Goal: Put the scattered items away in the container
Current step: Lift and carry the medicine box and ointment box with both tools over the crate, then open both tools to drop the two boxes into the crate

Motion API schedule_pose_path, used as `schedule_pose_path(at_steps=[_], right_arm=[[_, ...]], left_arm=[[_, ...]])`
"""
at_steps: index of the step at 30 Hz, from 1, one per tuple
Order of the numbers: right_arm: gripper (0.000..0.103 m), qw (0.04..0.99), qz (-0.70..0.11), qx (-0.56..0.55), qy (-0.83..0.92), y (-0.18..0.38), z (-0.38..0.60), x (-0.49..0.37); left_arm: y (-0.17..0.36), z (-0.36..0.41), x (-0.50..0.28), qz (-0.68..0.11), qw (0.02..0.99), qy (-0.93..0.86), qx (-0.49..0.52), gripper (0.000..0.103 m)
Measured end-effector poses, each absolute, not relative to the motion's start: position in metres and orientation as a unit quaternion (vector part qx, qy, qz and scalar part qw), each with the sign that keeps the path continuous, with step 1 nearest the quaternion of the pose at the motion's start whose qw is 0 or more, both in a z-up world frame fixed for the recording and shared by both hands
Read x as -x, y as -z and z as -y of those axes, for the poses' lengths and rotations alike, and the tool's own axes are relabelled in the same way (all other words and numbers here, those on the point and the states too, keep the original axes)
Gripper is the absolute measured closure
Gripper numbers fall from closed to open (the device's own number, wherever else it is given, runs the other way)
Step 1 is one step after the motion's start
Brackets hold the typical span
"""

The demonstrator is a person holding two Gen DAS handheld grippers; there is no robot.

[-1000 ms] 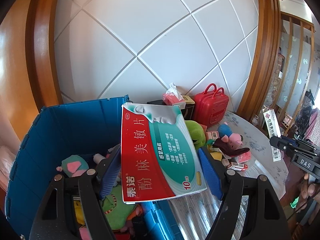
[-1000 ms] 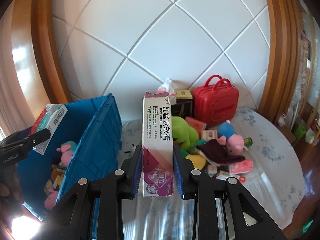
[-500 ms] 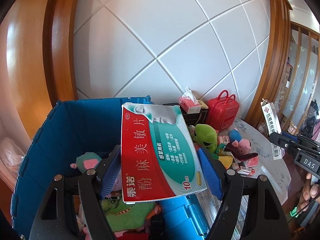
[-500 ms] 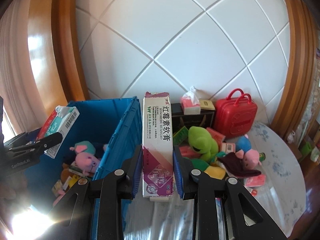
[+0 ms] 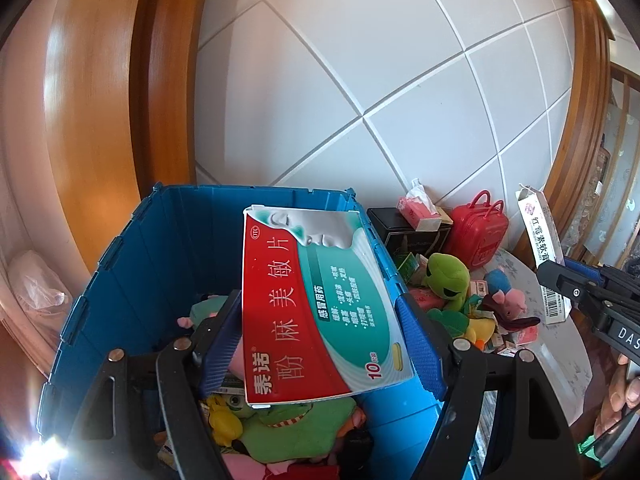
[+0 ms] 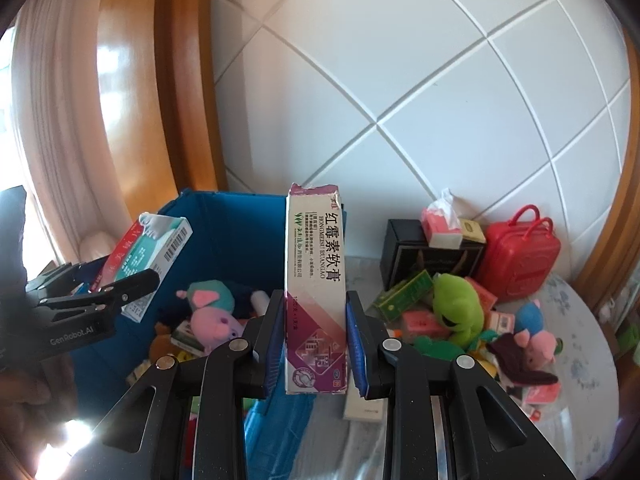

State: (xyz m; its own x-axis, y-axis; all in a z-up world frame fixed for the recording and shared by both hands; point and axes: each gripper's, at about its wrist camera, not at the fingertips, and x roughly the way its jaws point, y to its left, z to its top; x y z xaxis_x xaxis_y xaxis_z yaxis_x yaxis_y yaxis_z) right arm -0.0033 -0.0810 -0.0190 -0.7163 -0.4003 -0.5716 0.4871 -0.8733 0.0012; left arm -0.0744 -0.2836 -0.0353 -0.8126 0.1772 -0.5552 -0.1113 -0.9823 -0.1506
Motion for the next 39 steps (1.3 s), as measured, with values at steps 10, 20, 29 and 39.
schedule_pose_path(at_steps=[10, 20, 29, 39], right_arm=[[0.075, 0.286, -0.099, -0.285, 0.910, 0.018, 0.141, 0.008], [0.075, 0.311, -0.111, -0.305, 0.894, 0.037, 0.185, 0.025], [0.075, 0.315, -0.110, -0.314, 0.889, 0.044, 0.199, 0.041], [0.011, 0.340, -0.114, -0.330, 0.873, 0.053, 0.212, 0.048]], left_arm=[[0.040, 0.321, 0.085, 0.061, 0.036, -0.951, 0.301, 0.028], [0.048, 0.353, 0.100, 0.066, -0.001, -0.949, 0.308, 0.028], [0.050, 0.356, 0.105, 0.066, -0.007, -0.949, 0.308, 0.028], [0.050, 0.371, 0.108, 0.096, -0.041, -0.944, 0.314, 0.019]])
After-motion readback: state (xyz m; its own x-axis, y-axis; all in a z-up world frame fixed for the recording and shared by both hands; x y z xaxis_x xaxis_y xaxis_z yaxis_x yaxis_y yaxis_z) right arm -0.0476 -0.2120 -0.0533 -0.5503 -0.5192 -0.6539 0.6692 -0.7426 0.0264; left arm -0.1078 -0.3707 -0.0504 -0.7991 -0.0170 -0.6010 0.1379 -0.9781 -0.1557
